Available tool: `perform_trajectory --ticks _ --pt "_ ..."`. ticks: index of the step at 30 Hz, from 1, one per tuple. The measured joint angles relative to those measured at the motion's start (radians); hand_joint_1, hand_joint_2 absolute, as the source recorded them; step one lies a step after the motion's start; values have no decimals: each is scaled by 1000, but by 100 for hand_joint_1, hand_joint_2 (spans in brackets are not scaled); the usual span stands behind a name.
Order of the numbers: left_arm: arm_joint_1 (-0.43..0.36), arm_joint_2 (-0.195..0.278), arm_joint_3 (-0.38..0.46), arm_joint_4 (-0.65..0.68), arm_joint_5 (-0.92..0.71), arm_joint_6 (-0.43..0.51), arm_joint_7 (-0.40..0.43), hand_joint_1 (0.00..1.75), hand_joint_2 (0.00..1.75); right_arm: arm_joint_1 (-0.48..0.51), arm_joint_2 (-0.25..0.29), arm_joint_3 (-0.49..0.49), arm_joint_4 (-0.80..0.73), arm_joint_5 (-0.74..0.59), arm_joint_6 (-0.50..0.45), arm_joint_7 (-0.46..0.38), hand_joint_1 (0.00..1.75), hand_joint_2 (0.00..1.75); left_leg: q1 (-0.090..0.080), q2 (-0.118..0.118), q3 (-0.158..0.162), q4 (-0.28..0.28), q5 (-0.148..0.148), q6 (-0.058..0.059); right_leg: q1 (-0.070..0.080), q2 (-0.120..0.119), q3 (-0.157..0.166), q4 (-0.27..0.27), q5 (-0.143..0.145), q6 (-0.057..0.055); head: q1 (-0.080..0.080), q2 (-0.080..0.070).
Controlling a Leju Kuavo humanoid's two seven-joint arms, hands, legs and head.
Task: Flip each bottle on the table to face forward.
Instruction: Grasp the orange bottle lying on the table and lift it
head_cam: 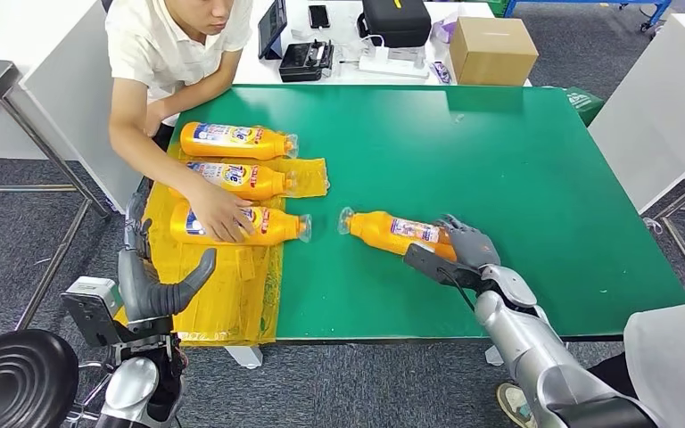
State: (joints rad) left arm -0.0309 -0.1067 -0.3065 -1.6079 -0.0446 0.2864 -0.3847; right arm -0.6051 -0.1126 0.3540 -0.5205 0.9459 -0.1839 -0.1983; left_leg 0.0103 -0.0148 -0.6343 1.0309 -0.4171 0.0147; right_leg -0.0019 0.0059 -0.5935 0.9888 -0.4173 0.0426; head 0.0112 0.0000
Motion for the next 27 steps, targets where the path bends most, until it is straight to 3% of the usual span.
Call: perform_trajectory --ticks 4,9,13,17,22,27 --pt "-7 2 -11 1 66 -83 25 0 175 -11 3 -8 5 -99 100 -96 175 175 0 3 1 0 0 0 0 2 1 0 0 0 0 0" --pt "-24 18 -32 25 183 -239 51 0 175 3 5 -46 6 -280 319 -268 175 175 0 6 3 0 -1 0 0 5 1 0 1 0 0 0" --pt "-29 29 -41 45 194 -258 51 0 175 16 8 -71 5 -332 376 -307 175 175 1 6 4 0 -1 0 1 5 1 0 1 0 0 0" --pt "-29 33 -43 66 213 -274 50 0 175 61 10 -86 -20 -437 473 -399 175 175 1 6 3 0 -1 0 1 5 2 0 1 0 0 0" --pt "-27 33 -47 88 259 -286 67 0 175 144 30 -86 -125 -532 496 -432 175 175 1 5 0 0 -1 0 1 5 0 0 1 0 0 0" --pt "-9 27 -73 120 337 -295 105 0 175 245 96 -61 -314 -632 480 -428 175 175 1 5 -4 0 0 0 1 6 -5 0 1 0 0 0"
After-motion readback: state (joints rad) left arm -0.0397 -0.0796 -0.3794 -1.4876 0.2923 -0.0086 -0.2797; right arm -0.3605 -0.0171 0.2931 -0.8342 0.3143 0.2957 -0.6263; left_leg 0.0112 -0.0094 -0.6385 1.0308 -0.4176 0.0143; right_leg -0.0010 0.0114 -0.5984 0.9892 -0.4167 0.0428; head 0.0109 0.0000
